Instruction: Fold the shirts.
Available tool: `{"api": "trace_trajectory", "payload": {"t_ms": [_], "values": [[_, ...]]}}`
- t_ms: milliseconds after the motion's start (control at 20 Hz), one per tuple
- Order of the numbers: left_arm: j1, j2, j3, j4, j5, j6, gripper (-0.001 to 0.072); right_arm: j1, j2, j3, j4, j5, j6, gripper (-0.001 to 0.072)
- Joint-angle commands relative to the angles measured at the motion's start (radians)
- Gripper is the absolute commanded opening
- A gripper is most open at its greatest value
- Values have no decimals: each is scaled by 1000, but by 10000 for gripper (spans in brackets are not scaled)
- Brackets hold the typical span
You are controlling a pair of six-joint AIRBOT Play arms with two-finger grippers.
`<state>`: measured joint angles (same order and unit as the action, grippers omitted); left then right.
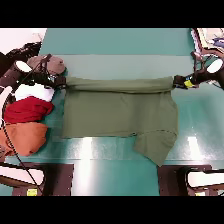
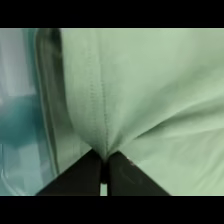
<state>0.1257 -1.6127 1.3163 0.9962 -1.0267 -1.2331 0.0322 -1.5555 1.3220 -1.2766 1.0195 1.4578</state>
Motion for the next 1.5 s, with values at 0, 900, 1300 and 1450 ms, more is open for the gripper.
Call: {"api": "trace_trajectory", "payload": {"t_ms": [0, 900, 1300, 1450], "values": [[-2, 0, -28, 26, -58, -34, 81, 8, 36, -105, 3, -32, 1, 18], [0, 552, -679, 189, -217, -129, 497, -237, 463, -388, 367, 402, -187, 308], [0, 552, -771, 9, -117, -99, 494, -259, 544, -423, 352, 425, -186, 307], [0, 552, -769, -1, -119, -100, 31, -259, 541, -437, 230, 462, -172, 307]]}}
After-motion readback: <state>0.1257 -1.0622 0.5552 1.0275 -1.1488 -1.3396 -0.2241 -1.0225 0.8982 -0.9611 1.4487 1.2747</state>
